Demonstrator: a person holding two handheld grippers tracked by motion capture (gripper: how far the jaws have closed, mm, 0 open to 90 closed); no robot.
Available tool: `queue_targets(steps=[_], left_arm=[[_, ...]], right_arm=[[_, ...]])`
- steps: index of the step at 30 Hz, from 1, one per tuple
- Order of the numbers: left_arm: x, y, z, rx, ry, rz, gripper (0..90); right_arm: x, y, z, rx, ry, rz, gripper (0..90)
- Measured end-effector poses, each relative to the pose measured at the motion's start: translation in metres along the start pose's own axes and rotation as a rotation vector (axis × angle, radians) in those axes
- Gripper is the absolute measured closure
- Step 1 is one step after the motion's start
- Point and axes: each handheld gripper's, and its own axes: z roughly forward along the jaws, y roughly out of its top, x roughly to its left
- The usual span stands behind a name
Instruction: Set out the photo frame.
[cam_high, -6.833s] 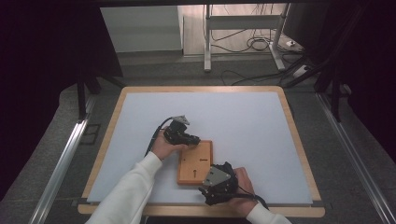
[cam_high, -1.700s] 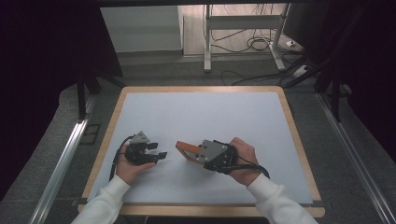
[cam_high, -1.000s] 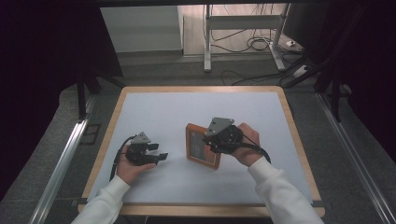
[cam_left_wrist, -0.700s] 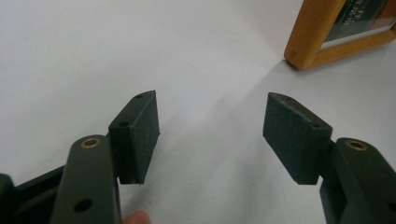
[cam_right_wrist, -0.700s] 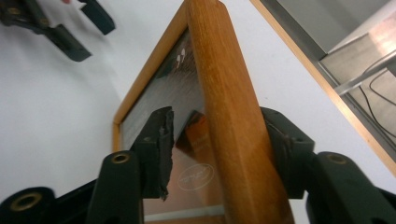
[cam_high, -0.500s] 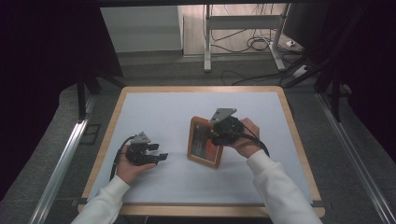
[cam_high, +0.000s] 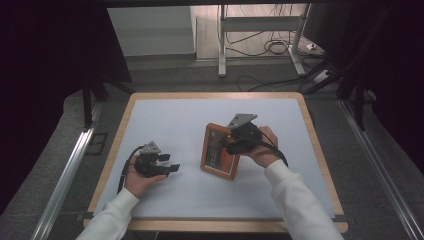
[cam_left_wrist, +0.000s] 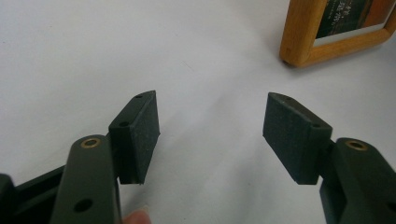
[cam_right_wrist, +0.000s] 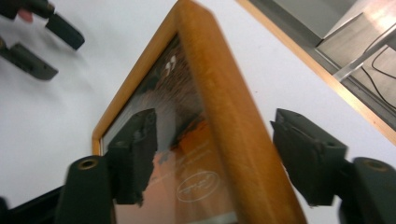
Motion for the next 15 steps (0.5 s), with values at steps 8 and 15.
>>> queue_targets(steps=[8,15], left_arm=[[0.000,0.000,0.000,0.000,0.000,-0.001,35.6],[-0.001,0.000,0.002,0.006,0.000,0.002,35.6]], right_arm=[[-0.003,-0.020,-0.017,-0.058,-0.025,0.139,20.8],[0.004,-0.051,-0.030,-0.069,-0.023,0.217,19.4]])
